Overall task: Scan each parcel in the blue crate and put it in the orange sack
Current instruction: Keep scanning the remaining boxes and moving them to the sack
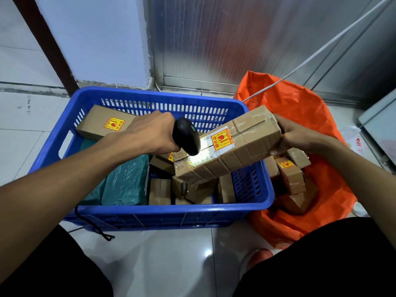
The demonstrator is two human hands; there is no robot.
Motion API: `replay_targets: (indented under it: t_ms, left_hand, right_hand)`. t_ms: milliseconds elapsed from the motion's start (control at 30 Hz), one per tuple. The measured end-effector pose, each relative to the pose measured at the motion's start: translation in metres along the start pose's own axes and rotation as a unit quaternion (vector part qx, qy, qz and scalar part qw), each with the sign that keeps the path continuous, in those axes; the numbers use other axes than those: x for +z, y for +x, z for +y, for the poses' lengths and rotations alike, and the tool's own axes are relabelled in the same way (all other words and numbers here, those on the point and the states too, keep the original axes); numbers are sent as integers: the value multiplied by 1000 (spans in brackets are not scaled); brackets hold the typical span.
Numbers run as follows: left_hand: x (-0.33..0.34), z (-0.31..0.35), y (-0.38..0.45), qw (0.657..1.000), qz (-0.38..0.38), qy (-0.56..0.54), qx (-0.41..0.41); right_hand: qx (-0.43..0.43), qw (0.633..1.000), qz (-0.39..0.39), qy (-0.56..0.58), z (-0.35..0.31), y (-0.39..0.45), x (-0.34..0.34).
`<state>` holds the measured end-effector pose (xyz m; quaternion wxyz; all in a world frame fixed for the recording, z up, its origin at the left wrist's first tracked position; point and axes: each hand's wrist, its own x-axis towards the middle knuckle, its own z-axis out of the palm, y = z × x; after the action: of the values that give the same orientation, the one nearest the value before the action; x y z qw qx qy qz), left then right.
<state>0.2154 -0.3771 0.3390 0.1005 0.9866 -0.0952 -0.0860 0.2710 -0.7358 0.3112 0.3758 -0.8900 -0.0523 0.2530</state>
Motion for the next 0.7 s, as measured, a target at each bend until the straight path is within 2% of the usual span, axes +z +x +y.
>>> replay_targets:
  t_ms: [700]
  left_hand:
    - [1, -2, 2, 999, -34, -26, 2]
  right_hand:
    - [8, 1000, 2, 6, 4, 2, -2]
